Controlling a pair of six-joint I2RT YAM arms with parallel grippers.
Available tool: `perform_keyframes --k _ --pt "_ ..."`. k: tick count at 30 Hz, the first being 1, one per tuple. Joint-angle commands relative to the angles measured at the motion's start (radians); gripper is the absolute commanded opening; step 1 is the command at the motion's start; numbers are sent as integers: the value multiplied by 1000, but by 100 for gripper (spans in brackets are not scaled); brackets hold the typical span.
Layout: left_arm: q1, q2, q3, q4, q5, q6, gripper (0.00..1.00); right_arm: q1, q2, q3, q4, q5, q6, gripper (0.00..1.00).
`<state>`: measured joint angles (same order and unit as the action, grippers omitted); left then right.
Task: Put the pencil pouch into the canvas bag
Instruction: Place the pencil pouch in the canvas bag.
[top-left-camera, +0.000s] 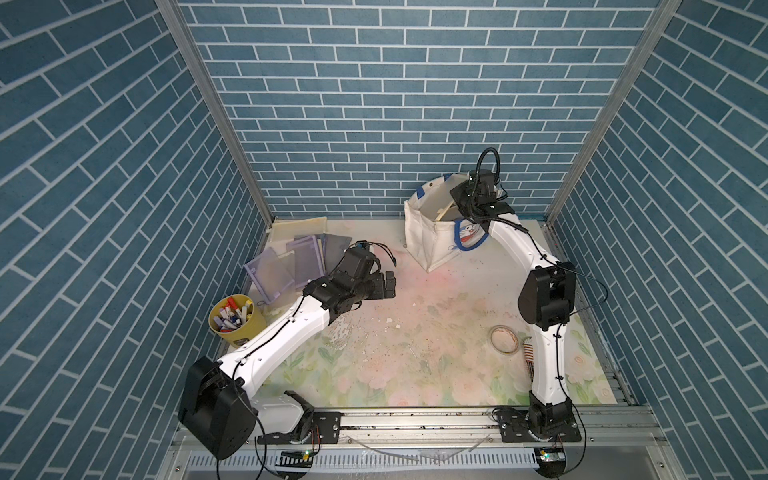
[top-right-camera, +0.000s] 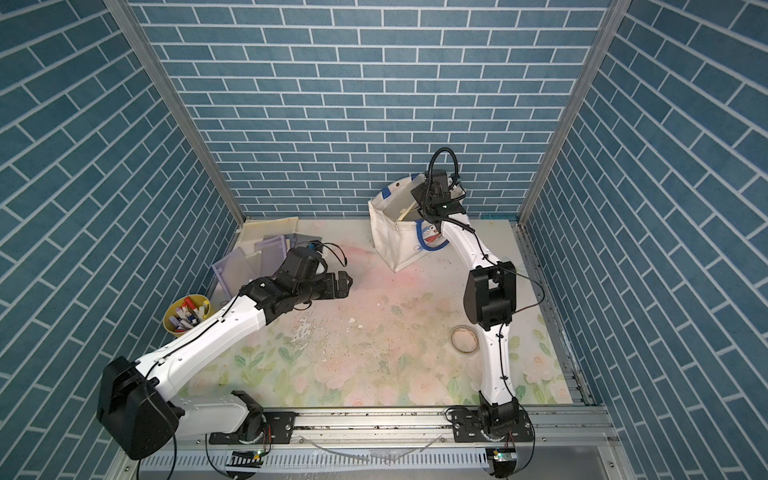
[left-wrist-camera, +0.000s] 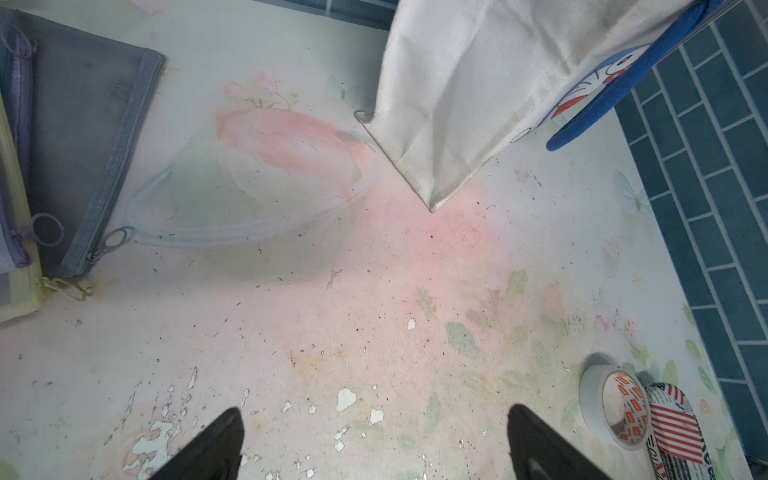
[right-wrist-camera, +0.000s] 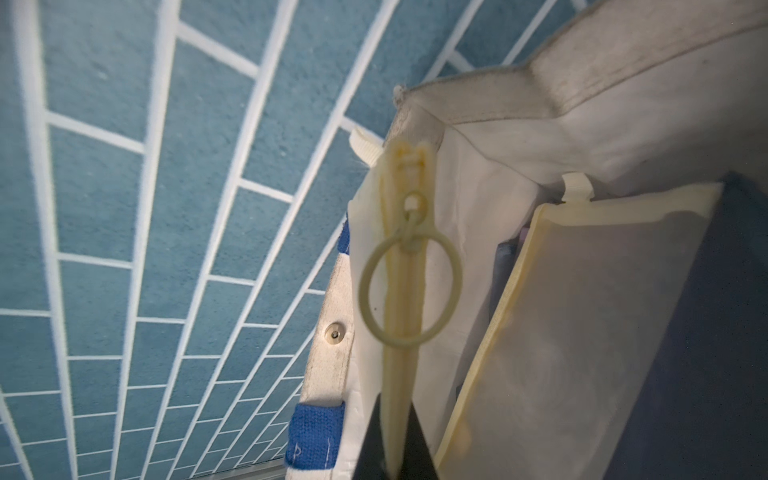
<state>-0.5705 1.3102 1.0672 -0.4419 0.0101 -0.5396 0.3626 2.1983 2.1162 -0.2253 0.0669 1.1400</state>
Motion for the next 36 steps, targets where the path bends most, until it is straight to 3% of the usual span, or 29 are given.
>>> perform_keyframes --k 1,10,21,29,36 --pt "18 20 27 6 10 -6 99 9 -78 -45 -11 -4 -7 1" --pt "26 17 19 19 5 -29 99 9 -98 -81 -31 -13 -16 0" --pt "34 1 42 -2 -14 -21 99 3 -109 -106 -68 1 -32 21" --pt "84 33 113 -109 -28 -11 99 -2 -133 -77 -122 5 -87 65" --pt "225 106 176 -197 16 7 99 -3 -164 -19 -196 -11 -191 89"
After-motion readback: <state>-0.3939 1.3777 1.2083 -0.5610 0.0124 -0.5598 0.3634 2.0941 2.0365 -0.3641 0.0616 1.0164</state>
